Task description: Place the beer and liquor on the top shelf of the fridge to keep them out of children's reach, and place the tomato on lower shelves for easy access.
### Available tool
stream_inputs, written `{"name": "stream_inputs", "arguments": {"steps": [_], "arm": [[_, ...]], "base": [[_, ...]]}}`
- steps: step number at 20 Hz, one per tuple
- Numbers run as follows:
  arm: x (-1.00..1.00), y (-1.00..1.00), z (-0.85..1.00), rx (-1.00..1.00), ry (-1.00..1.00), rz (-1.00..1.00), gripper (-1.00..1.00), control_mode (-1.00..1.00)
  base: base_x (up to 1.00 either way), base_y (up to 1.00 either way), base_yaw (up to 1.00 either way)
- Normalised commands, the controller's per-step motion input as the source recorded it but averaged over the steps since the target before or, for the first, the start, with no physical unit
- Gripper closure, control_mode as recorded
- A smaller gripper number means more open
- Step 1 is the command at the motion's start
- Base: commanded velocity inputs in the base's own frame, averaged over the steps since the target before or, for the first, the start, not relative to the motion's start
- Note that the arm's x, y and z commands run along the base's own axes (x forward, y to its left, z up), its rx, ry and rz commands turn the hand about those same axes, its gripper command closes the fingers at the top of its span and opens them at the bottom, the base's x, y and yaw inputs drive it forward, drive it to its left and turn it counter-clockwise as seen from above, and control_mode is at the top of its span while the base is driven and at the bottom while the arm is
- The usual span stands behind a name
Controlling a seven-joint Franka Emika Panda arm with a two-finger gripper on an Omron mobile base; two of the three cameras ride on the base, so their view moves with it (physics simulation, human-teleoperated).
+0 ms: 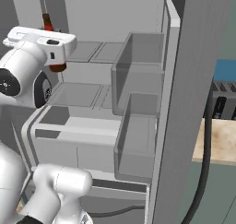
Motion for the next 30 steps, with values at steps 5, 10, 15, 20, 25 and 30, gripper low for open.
{"name": "stream_inputs", "arguments": {"steps": [5, 10, 15, 20, 25, 30], "arm": [[0.66, 0.00, 0.00, 0.00, 0.02, 0.00, 1.00, -1.00], [0.66, 0.00, 0.00, 0.00, 0.00, 0.00, 1.00, -1.00], [0.59, 0.00, -0.03, 0.00, 0.00, 0.01, 1.00, -1.00], [0.50, 0.00, -0.18, 0.00, 0.00, 0.01, 1.00, -1.00], [0.44, 0.00, -0.34, 0.00, 0.00, 0.00, 1.00, -1.00], [0.43, 0.00, -0.26, 0.00, 0.00, 0.00, 1.00, -1.00]], "base": [[0.00, 0.00, 0.00], [0.00, 0.00, 0.00], [0.00, 0.00, 0.00], [0.00, 0.00, 0.00], [0.00, 0.00, 0.00], [0.00, 0.00, 0.00]]}}
